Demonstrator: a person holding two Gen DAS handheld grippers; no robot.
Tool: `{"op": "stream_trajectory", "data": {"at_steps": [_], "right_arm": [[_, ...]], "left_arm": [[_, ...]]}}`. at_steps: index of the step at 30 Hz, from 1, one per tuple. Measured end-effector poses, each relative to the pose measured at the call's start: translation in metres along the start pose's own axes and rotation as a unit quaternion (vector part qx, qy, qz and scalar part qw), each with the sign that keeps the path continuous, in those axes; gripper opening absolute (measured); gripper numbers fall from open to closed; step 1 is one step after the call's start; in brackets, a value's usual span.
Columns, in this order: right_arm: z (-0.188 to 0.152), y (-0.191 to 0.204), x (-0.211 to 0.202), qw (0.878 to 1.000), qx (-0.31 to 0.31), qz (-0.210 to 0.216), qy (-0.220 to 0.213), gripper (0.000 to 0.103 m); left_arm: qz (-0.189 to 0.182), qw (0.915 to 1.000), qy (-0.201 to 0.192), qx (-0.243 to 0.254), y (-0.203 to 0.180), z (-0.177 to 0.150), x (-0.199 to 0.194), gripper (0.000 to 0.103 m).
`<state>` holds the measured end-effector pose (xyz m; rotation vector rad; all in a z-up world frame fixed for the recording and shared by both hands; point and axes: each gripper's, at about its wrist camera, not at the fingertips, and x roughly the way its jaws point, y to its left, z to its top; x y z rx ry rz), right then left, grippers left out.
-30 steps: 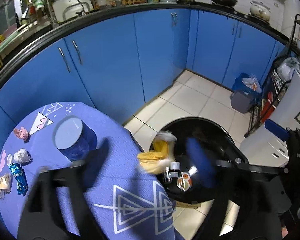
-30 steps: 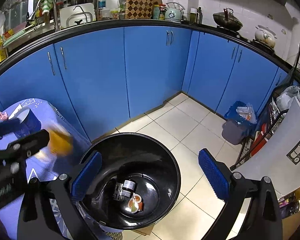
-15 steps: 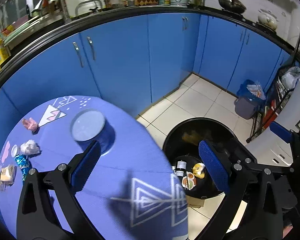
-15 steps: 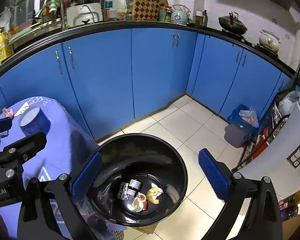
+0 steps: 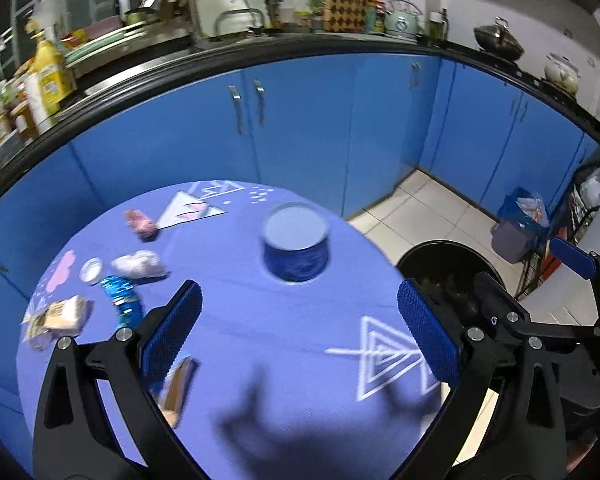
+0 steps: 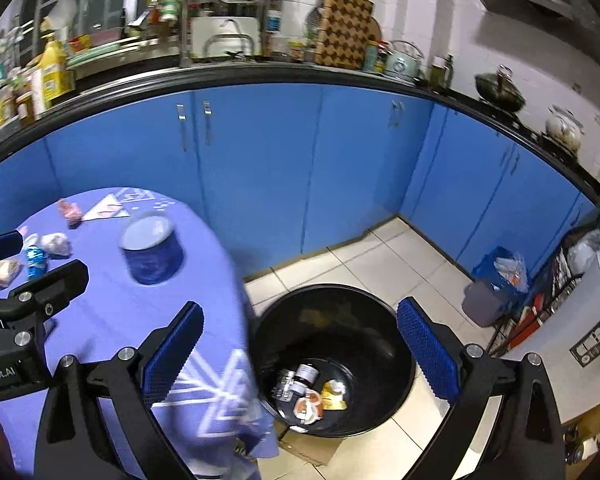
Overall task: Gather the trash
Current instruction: 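Move both open tools back over the table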
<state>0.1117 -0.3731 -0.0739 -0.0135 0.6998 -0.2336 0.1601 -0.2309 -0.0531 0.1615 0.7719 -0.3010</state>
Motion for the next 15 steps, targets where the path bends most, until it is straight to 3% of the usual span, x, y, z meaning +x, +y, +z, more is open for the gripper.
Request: {"op": "stream_trajectory", "data": {"at_steps": [10,15], "right_arm": [[0.007,0.074,-0.025,0.998,-0.044,0.047,-0.01,0.095],[0.007,0.121,-0.026,0.994,-0.059,0.093,0.004,0.095]], "left_arm": [[0.045,0.9979,-0.016,-0.044,0.081,-0.025,-0.042,0.097],[0.077,0.9948,-0.018,-0.064,0.127,-0.045,-0.057,0.097]]}}
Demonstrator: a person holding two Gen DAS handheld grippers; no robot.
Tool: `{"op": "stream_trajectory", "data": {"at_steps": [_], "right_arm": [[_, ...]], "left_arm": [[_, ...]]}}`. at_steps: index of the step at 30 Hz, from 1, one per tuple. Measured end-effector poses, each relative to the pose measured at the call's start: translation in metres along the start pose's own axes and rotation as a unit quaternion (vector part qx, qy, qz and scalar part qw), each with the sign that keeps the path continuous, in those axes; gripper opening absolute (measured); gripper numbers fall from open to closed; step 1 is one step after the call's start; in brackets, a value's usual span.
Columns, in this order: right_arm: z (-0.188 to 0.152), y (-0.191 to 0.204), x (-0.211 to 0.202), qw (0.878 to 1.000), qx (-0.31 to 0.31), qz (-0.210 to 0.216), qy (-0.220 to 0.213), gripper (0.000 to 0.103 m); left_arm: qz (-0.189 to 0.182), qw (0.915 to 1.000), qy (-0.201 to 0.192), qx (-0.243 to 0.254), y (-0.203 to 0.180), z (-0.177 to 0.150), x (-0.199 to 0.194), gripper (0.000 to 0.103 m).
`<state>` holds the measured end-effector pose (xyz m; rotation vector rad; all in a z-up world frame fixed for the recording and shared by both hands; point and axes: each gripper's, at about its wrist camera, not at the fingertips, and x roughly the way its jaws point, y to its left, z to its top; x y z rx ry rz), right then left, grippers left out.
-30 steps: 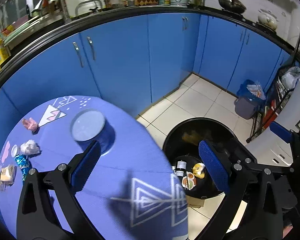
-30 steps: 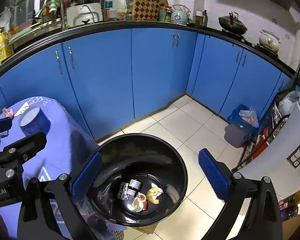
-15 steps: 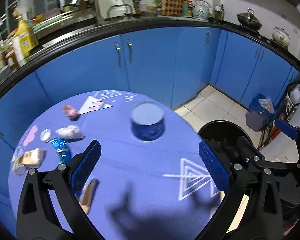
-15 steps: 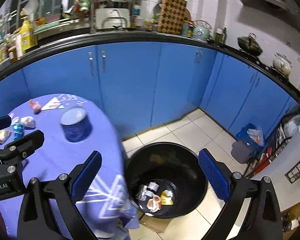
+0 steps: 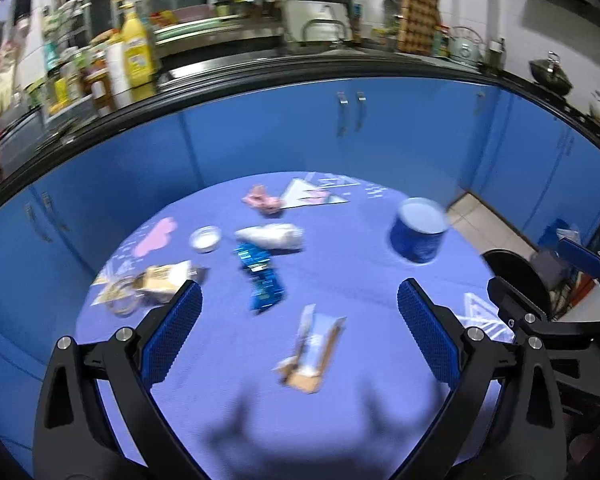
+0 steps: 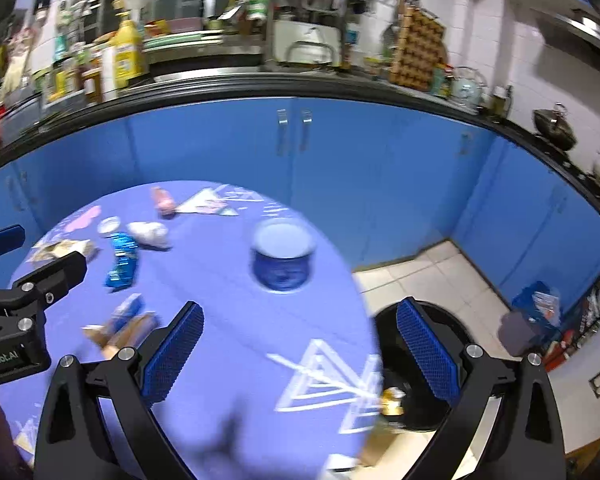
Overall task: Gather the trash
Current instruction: 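Move both open tools back over the table, then grasp the torn cardboard carton with the right tool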
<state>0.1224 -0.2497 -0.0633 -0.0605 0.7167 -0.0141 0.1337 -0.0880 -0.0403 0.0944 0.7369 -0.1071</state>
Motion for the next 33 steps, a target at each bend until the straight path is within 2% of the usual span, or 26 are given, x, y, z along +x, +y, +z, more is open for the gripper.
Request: {"op": "stream_trajectory", "data": {"at_steps": [5,10,14,21,25,30,32,33], "right_arm": [[-0.002,0.049,0.02,0.999,-0.018,0.036,0.025,0.095],[-0.01,0.092,0.045,0.996,-0.033,0.063,0.054,0.095],[-0.017,0.117,0.063,0.994,-0.036,0.073,0.074,0.095],[-0.025,0.146,0.089,0.991,-0.044,0.074,0.102,0.095],[-0.033,0.161,0.101,0.989,-0.054,0.069,0.119,0.094],[-0.03,0.164,0.106,0.988,-0.041,0.08,0.123,0.058],[-0.027,0.162,0.109,0.989,-0.033,0.082,0.121,0.032],[-0.026,0.161,0.111,0.989,-0.03,0.079,0.122,0.032]], "left_arm": [[0.03,0.9994,0.007,-0.015,0.046,-0.016,0.003,0.097],[0.055,0.9972,0.03,-0.041,0.101,-0.033,0.016,0.097],[0.068,0.995,0.049,-0.055,0.138,-0.044,0.029,0.097],[0.085,0.9923,0.074,-0.053,0.176,-0.057,0.057,0.097],[0.078,0.9909,0.095,-0.055,0.195,-0.059,0.082,0.097],[0.064,0.9901,0.119,-0.04,0.21,-0.055,0.115,0.097],[0.056,0.99,0.124,-0.036,0.212,-0.053,0.124,0.097],[0.058,0.9899,0.125,-0.033,0.212,-0.052,0.13,0.097]]}}
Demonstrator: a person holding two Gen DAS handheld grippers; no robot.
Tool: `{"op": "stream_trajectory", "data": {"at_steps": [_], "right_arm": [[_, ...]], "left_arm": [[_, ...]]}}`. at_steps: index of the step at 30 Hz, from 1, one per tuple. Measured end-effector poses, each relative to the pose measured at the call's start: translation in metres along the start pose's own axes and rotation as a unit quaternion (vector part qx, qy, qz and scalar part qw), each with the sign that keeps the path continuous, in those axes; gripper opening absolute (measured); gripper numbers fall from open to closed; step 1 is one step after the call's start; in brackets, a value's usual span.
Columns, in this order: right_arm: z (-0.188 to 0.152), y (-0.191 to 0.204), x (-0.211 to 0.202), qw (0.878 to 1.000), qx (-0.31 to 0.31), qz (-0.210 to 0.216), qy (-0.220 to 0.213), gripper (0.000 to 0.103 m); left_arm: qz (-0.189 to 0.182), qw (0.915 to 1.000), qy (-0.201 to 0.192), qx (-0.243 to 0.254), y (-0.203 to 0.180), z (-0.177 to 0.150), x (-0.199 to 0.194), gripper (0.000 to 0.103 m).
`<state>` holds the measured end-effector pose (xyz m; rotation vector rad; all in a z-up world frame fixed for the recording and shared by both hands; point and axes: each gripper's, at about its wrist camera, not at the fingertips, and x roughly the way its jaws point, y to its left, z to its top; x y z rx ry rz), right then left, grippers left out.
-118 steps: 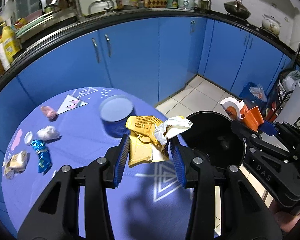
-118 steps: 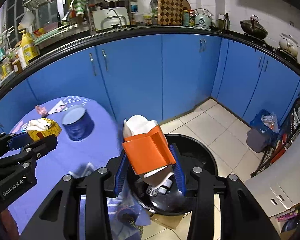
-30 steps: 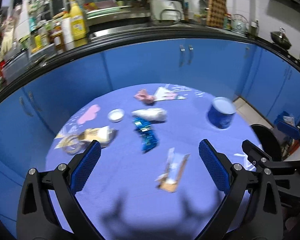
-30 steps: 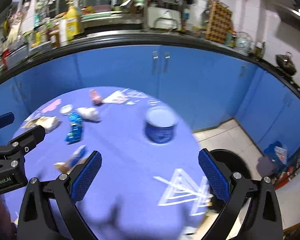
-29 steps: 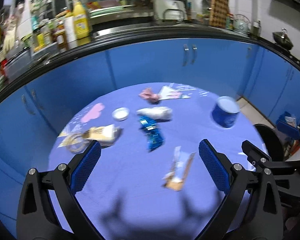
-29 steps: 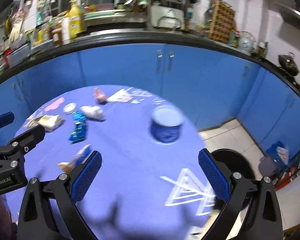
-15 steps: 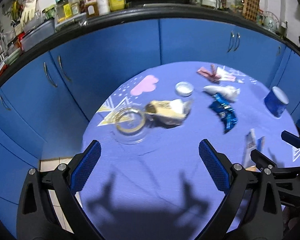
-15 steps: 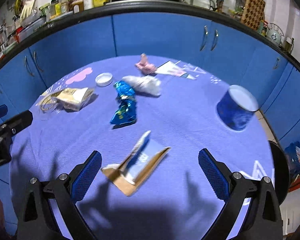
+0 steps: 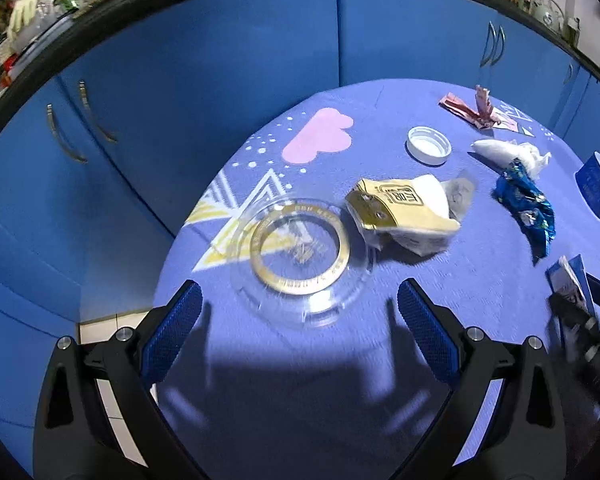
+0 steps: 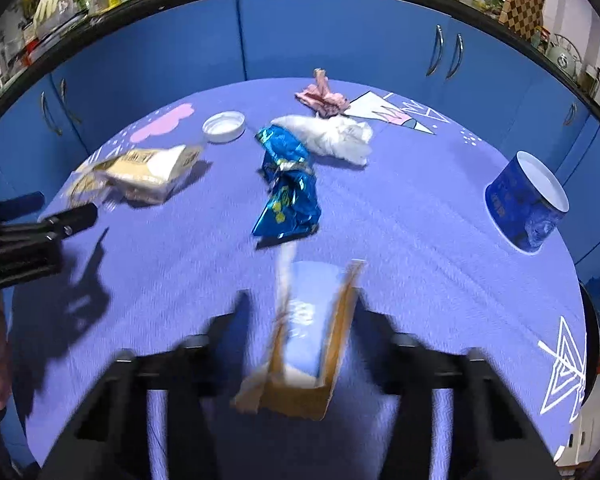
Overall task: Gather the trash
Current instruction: 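Grasp the torn cardboard carton with the right tool, then grasp the clear plastic lid with left tool while right tool holds the carton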
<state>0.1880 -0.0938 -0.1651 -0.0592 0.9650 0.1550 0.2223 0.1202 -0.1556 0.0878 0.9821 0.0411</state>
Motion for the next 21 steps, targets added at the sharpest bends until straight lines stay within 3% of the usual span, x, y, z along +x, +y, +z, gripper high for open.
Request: {"op": "stream_trajectory", "data": {"at_steps": [9,13,21], "right_arm": [[0.002,-0.014,0.012,1.0,0.029,-0.007,-0.009,0.032],[0.002,-0.013,0.014,1.0,0.024,-0.012,-0.01,0.032],[0.002,-0.016,0.013,0.999,0.032,-0.002,-0.004,0.032]], "left_arm": [[-0.011,0.9999,0.012,-0.003,0.005,0.014,0.023,0.097],[-0.021,0.9997,0.007,-0.003,0.004,0.013,0.022,0.088],[-0.014,0.9999,0.001,0.002,0.002,0.006,0.016,0.087]]}}
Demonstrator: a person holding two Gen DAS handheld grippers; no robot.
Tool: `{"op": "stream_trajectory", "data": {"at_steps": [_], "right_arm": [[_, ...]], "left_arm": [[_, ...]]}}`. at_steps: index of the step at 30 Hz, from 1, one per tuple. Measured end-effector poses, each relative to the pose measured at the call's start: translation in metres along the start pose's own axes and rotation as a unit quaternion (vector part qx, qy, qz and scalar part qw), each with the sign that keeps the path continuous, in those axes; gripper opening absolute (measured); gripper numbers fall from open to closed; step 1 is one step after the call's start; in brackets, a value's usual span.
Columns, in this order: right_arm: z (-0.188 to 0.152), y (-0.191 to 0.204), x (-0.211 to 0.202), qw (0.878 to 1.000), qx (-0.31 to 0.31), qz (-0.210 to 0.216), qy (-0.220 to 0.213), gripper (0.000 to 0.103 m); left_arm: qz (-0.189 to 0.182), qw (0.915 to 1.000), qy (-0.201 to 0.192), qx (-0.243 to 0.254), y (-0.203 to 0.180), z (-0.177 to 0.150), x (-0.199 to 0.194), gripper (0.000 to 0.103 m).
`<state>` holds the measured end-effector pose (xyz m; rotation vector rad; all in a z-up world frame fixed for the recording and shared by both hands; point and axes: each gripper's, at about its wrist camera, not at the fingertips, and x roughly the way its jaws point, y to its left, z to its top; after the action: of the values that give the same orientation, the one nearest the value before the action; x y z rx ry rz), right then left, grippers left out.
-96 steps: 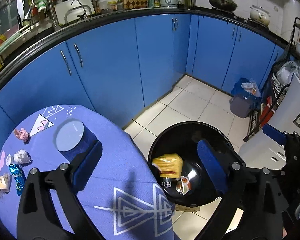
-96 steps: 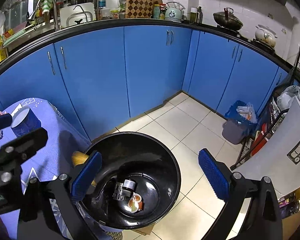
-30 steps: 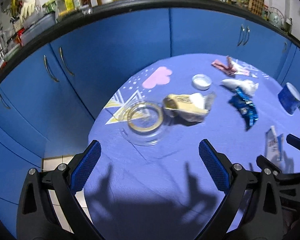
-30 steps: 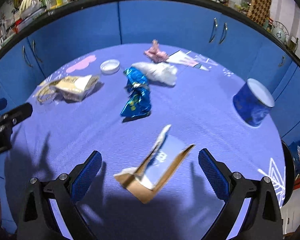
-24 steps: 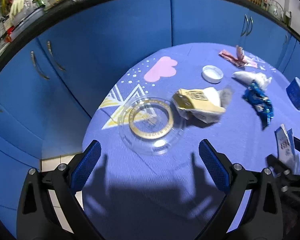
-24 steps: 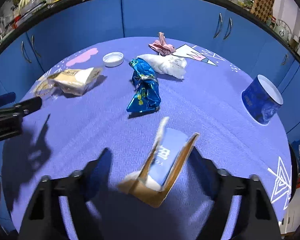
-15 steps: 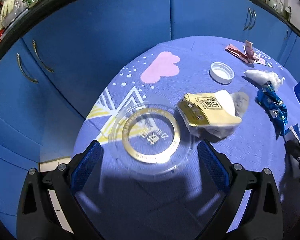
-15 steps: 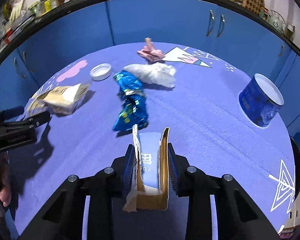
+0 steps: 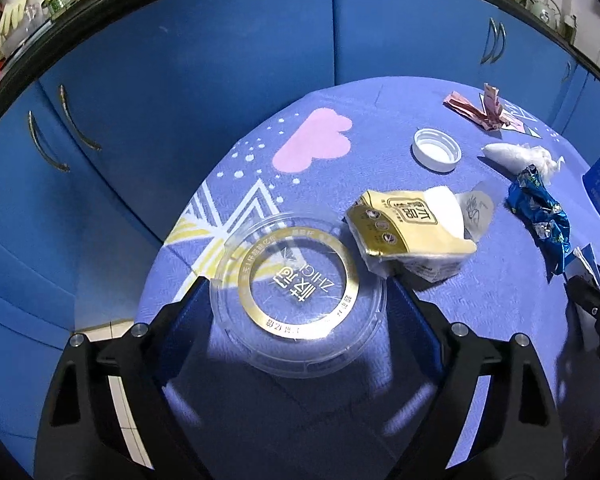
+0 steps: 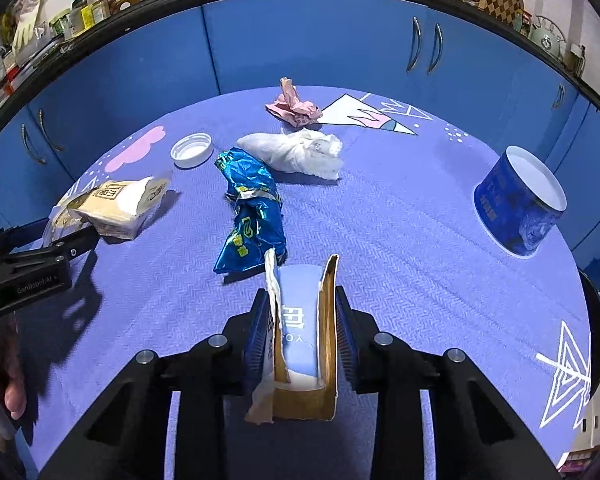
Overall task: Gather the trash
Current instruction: 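Grasp the clear plastic lid with left tool while right tool holds the carton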
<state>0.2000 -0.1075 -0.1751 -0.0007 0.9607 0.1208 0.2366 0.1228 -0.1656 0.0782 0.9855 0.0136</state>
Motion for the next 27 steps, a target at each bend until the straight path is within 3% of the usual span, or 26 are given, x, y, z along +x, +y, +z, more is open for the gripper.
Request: {"op": "stream_trajectory", "data": {"at_steps": [13,23,27], "right_arm": [[-0.007,0.011,-0.037,0.999,-0.028,0.029,-0.014,0.032],[-0.014,0.012,-0.096,0.991,-0.102,0.053,-0.064,0.032],[-0.02,-0.004,-0.118,0.989,-0.113,0.033,-0.084,0.032]], "left_arm": [[0.003,0.9996,-0.02,0.019,-0.018,-0.019,-0.047,0.087],[-0.015,0.996,-0.062,0.062,-0.068,-0.021,-0.1,0.087],[-0.018,0.9923,-0.079,0.094,-0.099,-0.021,-0.119,0.087]]}}
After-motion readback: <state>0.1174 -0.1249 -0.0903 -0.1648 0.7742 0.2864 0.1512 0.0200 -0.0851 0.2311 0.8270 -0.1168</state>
